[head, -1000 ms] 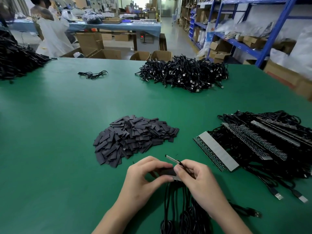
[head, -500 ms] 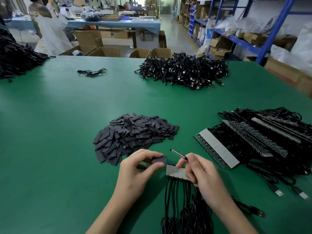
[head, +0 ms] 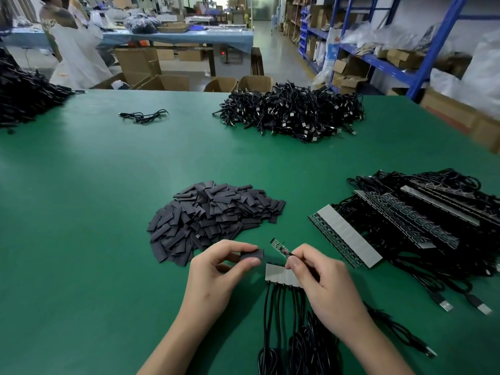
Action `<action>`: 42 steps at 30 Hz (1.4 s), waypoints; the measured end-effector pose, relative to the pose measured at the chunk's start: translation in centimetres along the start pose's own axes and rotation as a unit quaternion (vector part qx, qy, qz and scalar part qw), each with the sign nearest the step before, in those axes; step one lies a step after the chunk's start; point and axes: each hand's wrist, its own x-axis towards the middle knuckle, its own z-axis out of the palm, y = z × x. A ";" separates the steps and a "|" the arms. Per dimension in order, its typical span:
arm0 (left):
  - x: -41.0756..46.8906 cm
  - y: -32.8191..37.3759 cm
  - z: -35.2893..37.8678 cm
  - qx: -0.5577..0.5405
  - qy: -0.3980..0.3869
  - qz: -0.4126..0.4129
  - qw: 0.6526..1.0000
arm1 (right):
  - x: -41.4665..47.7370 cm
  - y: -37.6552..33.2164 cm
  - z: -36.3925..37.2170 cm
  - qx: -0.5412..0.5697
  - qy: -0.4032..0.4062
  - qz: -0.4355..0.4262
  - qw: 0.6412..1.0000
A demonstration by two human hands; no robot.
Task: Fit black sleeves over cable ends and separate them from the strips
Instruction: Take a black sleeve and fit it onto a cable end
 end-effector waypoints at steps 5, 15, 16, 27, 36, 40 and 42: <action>0.0 0.0 0.0 -0.015 -0.004 -0.020 1.000 | -0.1 -0.1 0.0 -0.059 0.008 -0.025 0.998; 0.0 0.4 0.0 -0.047 -0.039 -0.031 0.998 | -0.3 -0.5 0.1 -0.085 0.024 -0.048 0.995; -0.1 0.4 0.0 -0.046 -0.040 -0.029 0.998 | -0.3 -0.4 0.2 -0.084 0.024 -0.049 0.995; 0.1 0.2 -0.1 -0.031 -0.039 -0.025 0.998 | -0.4 -0.6 0.5 -0.117 0.046 -0.056 0.990; 0.0 -0.1 -0.1 -0.020 -0.040 -0.023 0.999 | -0.3 -0.5 0.6 -0.138 0.056 -0.056 0.987; 0.0 -0.2 -0.1 -0.011 -0.041 -0.016 0.999 | -0.2 -0.6 0.5 -0.152 0.068 -0.061 0.984; 0.0 -0.2 -0.1 -0.010 -0.043 -0.015 0.999 | -0.2 -0.6 0.6 -0.162 0.073 -0.066 0.982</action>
